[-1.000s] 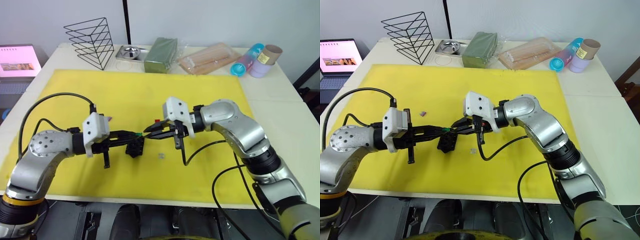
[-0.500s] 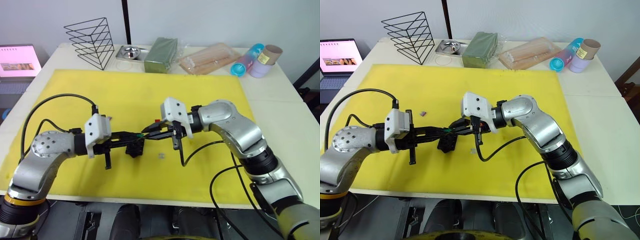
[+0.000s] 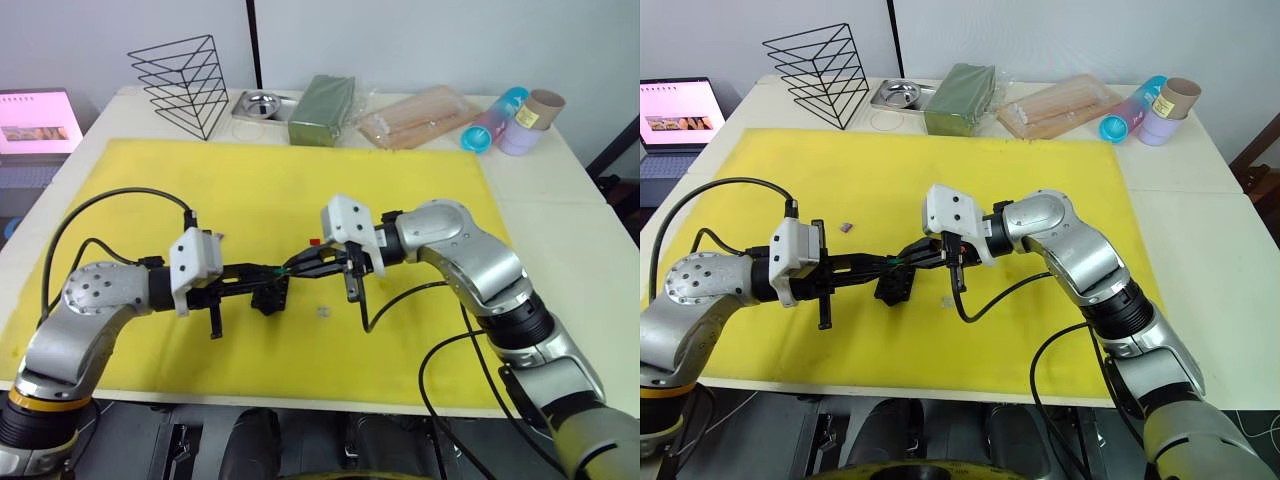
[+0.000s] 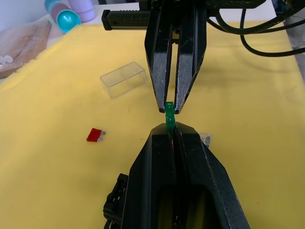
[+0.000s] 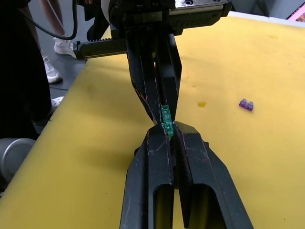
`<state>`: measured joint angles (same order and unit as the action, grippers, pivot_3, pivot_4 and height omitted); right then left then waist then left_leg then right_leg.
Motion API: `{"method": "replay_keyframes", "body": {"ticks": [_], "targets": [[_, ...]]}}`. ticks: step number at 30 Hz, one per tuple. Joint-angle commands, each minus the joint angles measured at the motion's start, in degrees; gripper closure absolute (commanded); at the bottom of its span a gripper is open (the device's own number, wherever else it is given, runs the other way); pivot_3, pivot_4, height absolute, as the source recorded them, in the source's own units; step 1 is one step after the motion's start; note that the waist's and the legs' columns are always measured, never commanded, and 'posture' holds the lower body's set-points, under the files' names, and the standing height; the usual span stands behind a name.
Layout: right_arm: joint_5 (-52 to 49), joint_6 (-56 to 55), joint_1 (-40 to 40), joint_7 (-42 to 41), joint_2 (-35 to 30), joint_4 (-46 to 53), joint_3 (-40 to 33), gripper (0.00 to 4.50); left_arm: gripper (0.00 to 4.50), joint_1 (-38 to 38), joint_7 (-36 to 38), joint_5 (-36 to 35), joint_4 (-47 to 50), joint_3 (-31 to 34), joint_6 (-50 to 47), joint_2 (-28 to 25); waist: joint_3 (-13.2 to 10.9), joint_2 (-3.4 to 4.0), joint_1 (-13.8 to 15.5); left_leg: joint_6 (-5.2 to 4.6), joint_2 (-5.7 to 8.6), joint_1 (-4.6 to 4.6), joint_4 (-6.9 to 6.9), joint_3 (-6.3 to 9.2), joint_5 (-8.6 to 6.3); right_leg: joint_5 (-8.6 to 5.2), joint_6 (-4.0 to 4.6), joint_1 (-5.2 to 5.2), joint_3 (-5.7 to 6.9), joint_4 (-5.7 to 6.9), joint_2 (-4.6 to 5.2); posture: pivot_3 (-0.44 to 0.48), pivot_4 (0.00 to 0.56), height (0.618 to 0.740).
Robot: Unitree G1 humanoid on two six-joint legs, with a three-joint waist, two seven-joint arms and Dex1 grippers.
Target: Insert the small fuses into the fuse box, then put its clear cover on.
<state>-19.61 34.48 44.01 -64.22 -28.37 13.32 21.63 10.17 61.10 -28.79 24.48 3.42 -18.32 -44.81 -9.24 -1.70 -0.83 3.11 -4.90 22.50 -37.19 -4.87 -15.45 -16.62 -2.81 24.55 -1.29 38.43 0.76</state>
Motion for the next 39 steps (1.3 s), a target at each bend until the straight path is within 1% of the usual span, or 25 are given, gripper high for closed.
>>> {"method": "replay_keyframes", "body": {"ticks": [1,3,6,7,8,10,12,13,14,16,18,22,25,28,29,39], "targets": [[-1.4,1.5,1.3,0.2,-0.2,1.7,-2.0,4.49,4.27,-1.6,-1.0,-0.9,1.5,2.5,-0.3,-0.5,0.0,0.0,-0.1,0.0,0.0,0.0,0.0,0.0,0.0,0.0,0.0,0.0,0.0,0.0,0.0,0.0,0.15,0.74],[-1.9,4.6,1.8,1.6,-0.1,3.0,-2.0,4.5,3.82,-6.9,-2.9,-2.4,2.6,6.6,-1.8,-0.3,0.0,0.01,-0.5,0.0,-0.01,-0.01,0.0,-0.01,0.0,0.0,0.0,0.0,0.0,0.01,0.0,0.0,0.15,0.74],[-2.9,9.8,2.3,4.5,0.9,4.4,-2.1,4.5,2.82,-13.2,-4.5,-3.8,4.9,10.2,-2.8,0.1,0.0,0.0,-0.4,-0.03,-0.04,-0.03,0.02,0.15,-0.01,0.0,0.01,0.04,-0.08,0.08,0.0,0.0,0.15,0.74],[-3.7,11.6,2.0,5.7,1.7,5.2,-2.2,4.5,2.32,-16.1,-5.1,-4.2,6.5,11.0,-3.0,0.7,0.0,0.0,-0.3,-0.03,-0.04,-0.03,0.01,0.16,-0.01,-0.01,0.01,0.04,-0.05,0.1,-0.02,0.0,0.15,0.74],[-3.9,12.5,1.0,6.7,2.3,6.6,-1.6,4.5,2.13,-20.2,-6.4,-4.7,9.1,11.7,-3.1,2.0,0.0,-0.01,-0.2,-0.02,-0.04,-0.03,0.0,0.16,-0.01,-0.01,0.02,0.04,-0.05,0.12,-0.02,0.0,0.15,0.74],[-4.2,14.0,-0.3,8.3,3.0,8.6,-0.8,4.5,1.39,-25.5,-8.6,-5.1,12.5,12.4,-3.1,4.1,0.0,0.01,-0.4,-0.02,-0.06,-0.07,0.01,0.18,-0.02,-0.01,0.02,0.02,-0.09,0.11,0.03,0.0,0.15,0.74],[-4.8,15.7,-0.9,9.3,3.3,10.3,-0.9,4.5,0.71,-27.8,-10.6,-5.1,14.3,13.1,-2.9,5.6,0.0,-0.05,0.0,-0.02,0.0,-0.03,0.0,0.15,-0.02,-0.01,0.01,0.03,-0.14,0.08,0.11,0.0,0.15,0.74],[-4.8,16.3,-1.1,10.1,3.3,11.1,-0.7,4.5,0.32,-29.3,-12.5,-4.3,15.1,13.6,-2.1,7.1,0.0,-0.06,0.2,-0.02,0.01,0.0,-0.04,0.18,-0.02,-0.01,0.0,0.02,-0.08,0.08,0.12,0.0,0.15,0.74],[-4.7,16.9,-1.4,11.1,3.6,11.5,-0.6,4.5,0.03,-30.7,-14.5,-3.2,15.7,13.6,-1.3,8.7,0.0,-0.05,0.2,-0.02,0.02,0.0,-0.06,0.18,-0.02,-0.01,0.01,0.0,-0.05,0.08,0.12,0.0,0.15,0.74],[-5.0,18.4,-1.8,12.7,4.2,12.7,-0.6,4.5,0.03,-33.3,-17.3,-2.0,17.4,13.7,-0.5,11.1,0.1,-0.1,0.0,-0.02,0.04,-0.06,-0.06,0.18,-0.02,-0.01,0.02,-0.06,-0.09,0.07,0.13,0.0,0.15,0.74],[-5.4,19.9,-2.0,14.1,4.4,14.4,-0.4,4.5,0.03,-36.0,-18.6,0.0,19.3,12.9,0.8,12.5,0.1,-0.1,-0.2,-0.02,0.03,-0.07,-0.06,0.21,-0.02,-0.01,0.02,-0.06,-0.09,0.07,0.1,0.0,0.15,0.74],[-5.4,22.2,-2.4,16.9,5.3,16.4,0.6,4.5,0.03,-39.9,-23.5,2.3,21.2,8.8,2.7,18.0,0.1,-0.09,-0.2,-0.02,0.02,-0.06,-0.02,0.25,-0.02,-0.01,0.02,-0.04,-0.1,0.07,0.06,0.0,0.15,0.74],[-5.3,23.6,-2.2,18.8,6.2,17.2,0.9,4.5,0.03,-41.1,-24.8,4.4,20.5,7.2,5.8,20.8,0.1,-0.11,-0.2,-0.03,0.03,-0.06,-0.02,0.28,-0.02,-0.01,0.02,-0.04,-0.09,0.06,0.05,0.0,0.15,0.74],[-4.1,22.9,-2.7,20.4,6.3,17.4,2.3,4.5,0.03,-39.9,-28.0,10.0,17.0,3.8,12.5,25.1,0.1,-0.09,-0.2,-0.03,0.04,-0.06,-0.02,0.27,-0.03,-0.01,0.03,-0.04,-0.1,0.03,0.05,0.0,0.15,0.74],[-4.1,23.1,-2.8,20.9,6.5,17.5,2.5,4.5,0.03,-39.6,-28.8,10.6,16.3,3.1,12.9,26.0,0.1,-0.1,-0.1,-0.03,0.04,-0.05,-0.02,0.27,-0.03,-0.01,0.03,-0.04,-0.09,0.03,0.05,0.0,0.15,0.74],[-2.8,22.5,-1.6,22.9,7.4,14.5,5.1,4.5,0.03,-38.2,-32.7,12.2,16.9,-1.3,11.3,27.3,0.1,-0.11,-0.3,-0.04,0.02,-0.04,-0.01,0.3,-0.03,-0.01,0.02,-0.04,-0.08,0.01,0.01,0.0,0.15,0.74]]}}
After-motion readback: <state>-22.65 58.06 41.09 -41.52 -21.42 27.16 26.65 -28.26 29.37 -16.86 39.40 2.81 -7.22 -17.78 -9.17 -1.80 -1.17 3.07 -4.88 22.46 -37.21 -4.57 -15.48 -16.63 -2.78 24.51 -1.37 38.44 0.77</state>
